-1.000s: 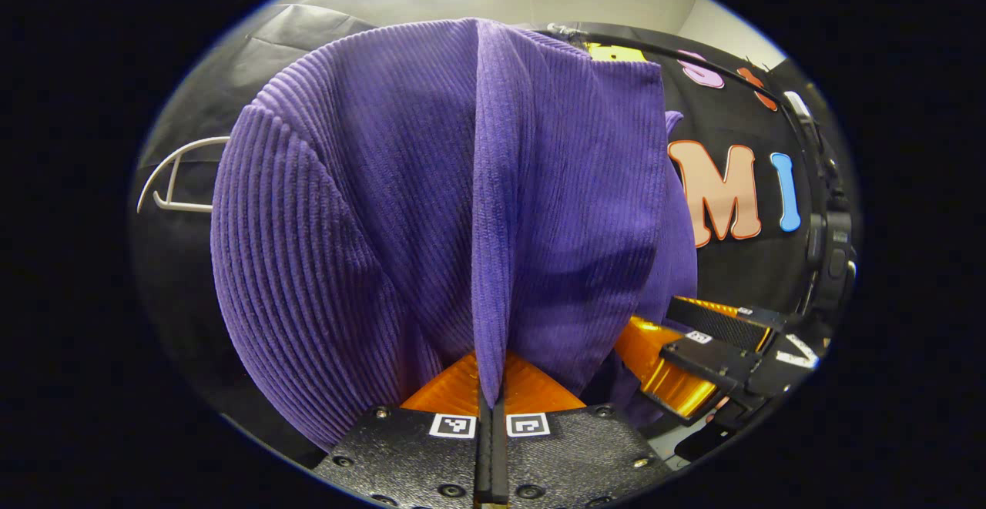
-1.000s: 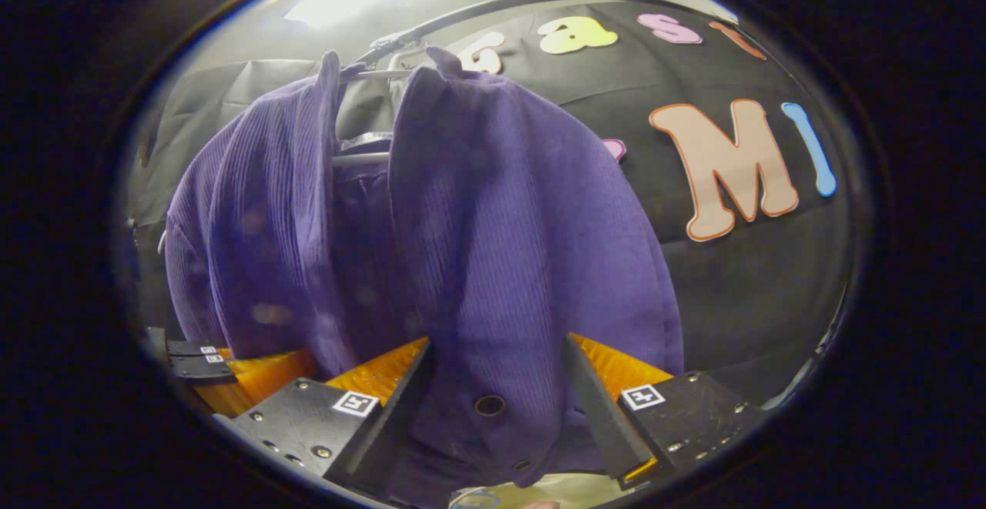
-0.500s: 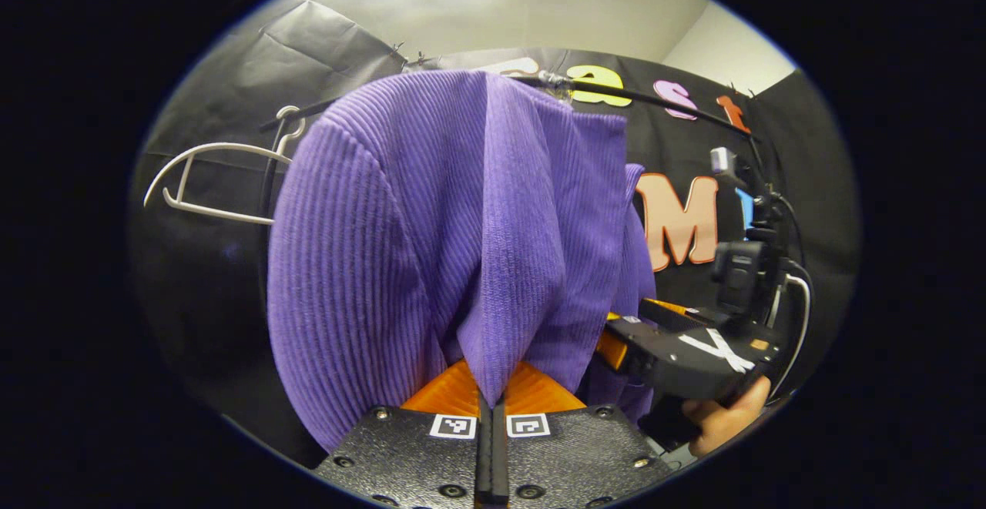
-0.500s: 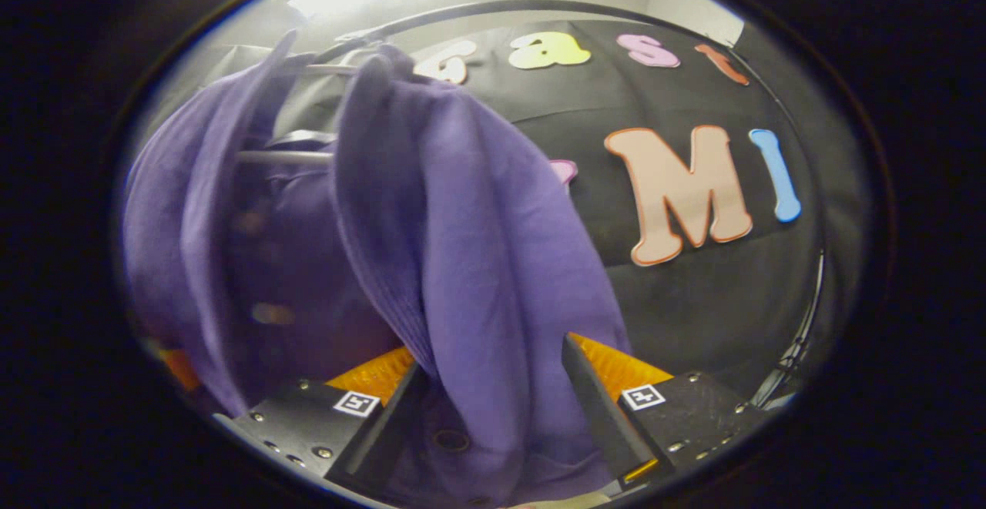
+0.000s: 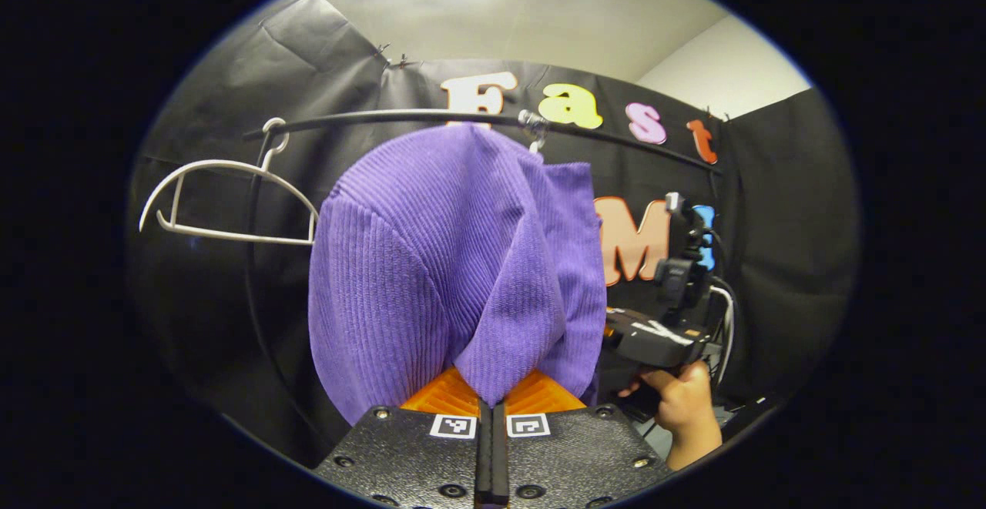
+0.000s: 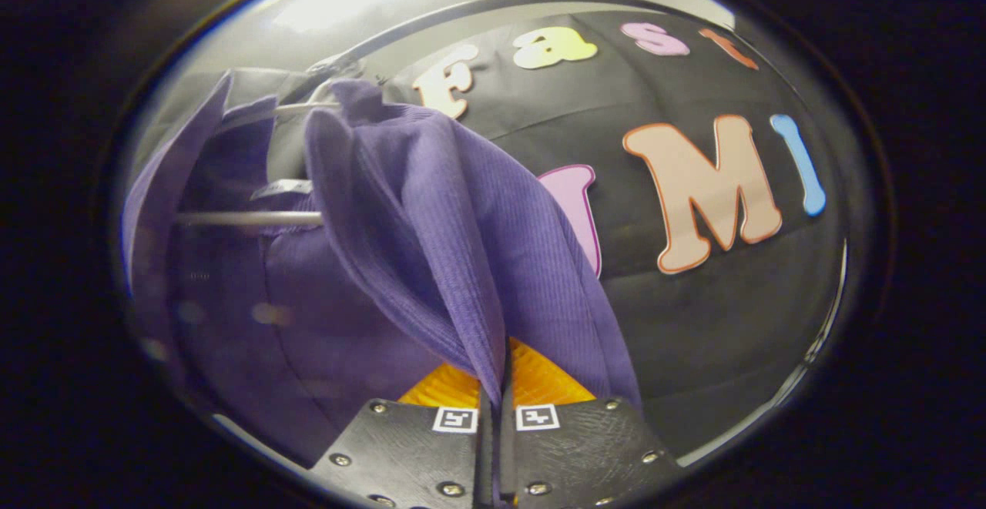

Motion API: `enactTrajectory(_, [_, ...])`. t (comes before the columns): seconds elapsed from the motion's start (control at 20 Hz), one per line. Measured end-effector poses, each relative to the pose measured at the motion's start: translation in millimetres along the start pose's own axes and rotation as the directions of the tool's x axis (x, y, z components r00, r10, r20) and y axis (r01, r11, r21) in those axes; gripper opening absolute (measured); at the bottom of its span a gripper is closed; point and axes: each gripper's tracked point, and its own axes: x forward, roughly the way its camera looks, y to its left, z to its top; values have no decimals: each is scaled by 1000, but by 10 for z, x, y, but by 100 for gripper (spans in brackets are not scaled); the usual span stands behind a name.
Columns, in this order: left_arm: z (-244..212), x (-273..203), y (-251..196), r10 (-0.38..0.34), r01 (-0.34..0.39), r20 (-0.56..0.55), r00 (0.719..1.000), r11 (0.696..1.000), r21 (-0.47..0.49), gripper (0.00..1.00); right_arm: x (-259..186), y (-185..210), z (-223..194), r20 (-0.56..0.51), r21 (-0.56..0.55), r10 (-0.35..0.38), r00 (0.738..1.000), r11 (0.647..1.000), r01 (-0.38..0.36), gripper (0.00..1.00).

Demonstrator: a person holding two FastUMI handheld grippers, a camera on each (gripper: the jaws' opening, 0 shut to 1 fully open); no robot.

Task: Grasp the clothes on the hanger with both hands and then place them into the laundry hamper below.

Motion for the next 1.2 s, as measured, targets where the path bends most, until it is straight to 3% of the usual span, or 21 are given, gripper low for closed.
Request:
enactTrajectory(0.1, [97, -167, 51, -39, 39, 6, 999, 999, 9, 0, -117, 70, 18, -6, -12, 8, 1000, 1000, -8, 1])
enactTrajectory(0.25, [287, -345, 160, -52, 52, 21, 998, 999, -12, 1, -278, 53, 154, 10, -97, -11, 1000, 995, 12, 4])
enactTrajectory(0.35, [445, -479, 308, -41, 41, 43, 998, 999, -22, 0, -329, 59, 208, 8, -163, -38, 999, 986, 39, 1])
enactTrajectory(0.45, [623, -570, 547, 14, -13, 76, 997, 1000, -19, 3, -342, 91, 292, 17, -189, -37, 999, 981, 39, 0])
enactTrajectory(0.5, [711, -620, 643, 37, -35, 88, 995, 999, -18, 0, -399, 146, 309, 12, -191, -10, 1000, 981, 12, 5])
enactTrajectory(0.6, [872, -683, 767, 62, -62, 117, 991, 998, 2, 0, -548, 195, 396, 21, -173, 15, 1000, 985, -12, 0])
enactTrajectory(0.8, [1153, -766, 1140, 149, -155, 172, 974, 988, 20, 0, -700, 203, 507, 12, -56, 86, 996, 995, -85, 1])
enactTrajectory(0.95, [1336, -818, 1385, 207, -215, 208, 956, 977, 13, 0, -750, 183, 523, 4, -29, 121, 993, 992, -121, 5])
enactTrajectory(1.0, [1384, -831, 1454, 224, -233, 221, 949, 972, 15, 0, -772, 193, 549, 11, -34, 128, 992, 991, -128, 0])
enactTrajectory(1.2, [1594, -844, 1646, 277, -298, 278, 920, 954, 38, 0, -812, 163, 572, 33, -10, 146, 989, 989, -146, 0])
